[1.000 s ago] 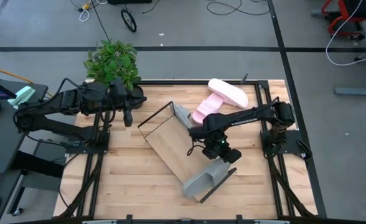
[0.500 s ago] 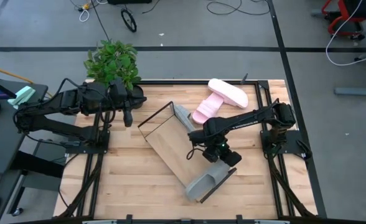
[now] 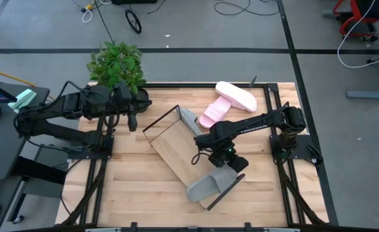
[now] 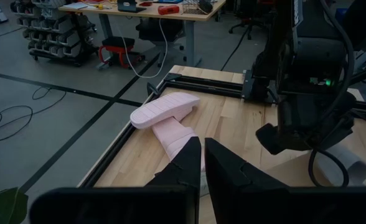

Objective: Pick and place slides into the shelf
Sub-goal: Put the right gray slide on the shelf, then put the gray slide on the shelf

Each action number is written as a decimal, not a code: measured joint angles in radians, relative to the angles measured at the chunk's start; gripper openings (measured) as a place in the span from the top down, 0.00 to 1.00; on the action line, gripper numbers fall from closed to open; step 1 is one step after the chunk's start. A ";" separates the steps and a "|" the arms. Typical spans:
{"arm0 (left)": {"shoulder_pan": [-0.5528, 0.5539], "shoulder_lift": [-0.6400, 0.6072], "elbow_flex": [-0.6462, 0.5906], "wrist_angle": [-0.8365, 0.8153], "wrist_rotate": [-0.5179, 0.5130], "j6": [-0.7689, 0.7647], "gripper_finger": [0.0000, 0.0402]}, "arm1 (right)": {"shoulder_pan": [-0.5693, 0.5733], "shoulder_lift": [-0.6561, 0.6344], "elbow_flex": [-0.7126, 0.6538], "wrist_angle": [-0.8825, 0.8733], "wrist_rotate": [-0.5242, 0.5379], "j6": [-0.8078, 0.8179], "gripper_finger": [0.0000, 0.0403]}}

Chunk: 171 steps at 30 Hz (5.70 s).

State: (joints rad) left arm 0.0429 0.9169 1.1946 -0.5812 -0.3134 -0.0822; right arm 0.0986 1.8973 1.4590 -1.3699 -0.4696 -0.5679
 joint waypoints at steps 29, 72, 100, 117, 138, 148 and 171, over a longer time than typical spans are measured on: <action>0.000 0.000 0.000 -0.001 0.000 -0.002 0.96 | -0.006 -0.033 0.000 0.013 0.258 0.260 0.33; 0.000 0.000 0.000 -0.110 0.000 -0.029 0.96 | -0.085 -0.707 -0.665 0.887 -0.010 1.874 0.41; -0.001 0.000 0.000 -0.110 0.000 -0.038 0.93 | -0.023 -0.590 -0.755 1.088 -0.054 1.876 0.41; 0.000 0.000 0.000 -0.110 0.000 -0.045 0.97 | -0.116 -0.700 -0.753 1.069 0.024 1.820 0.41; 0.078 0.013 -0.001 -0.013 -0.001 -0.008 0.97 | -0.266 -0.586 -0.718 1.301 0.391 1.378 0.41; 0.109 0.052 -0.001 -0.017 0.004 -0.010 0.94 | -0.306 -0.403 -0.445 1.027 0.649 0.940 0.41; 0.109 0.051 -0.002 -0.039 0.005 -0.012 0.93 | -0.349 -0.208 -0.418 1.184 0.641 0.291 0.41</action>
State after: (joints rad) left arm 0.1516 0.9684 1.1931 -0.6201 -0.3084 -0.0940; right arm -0.2501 1.6897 1.0409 -0.1863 0.1715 -0.2770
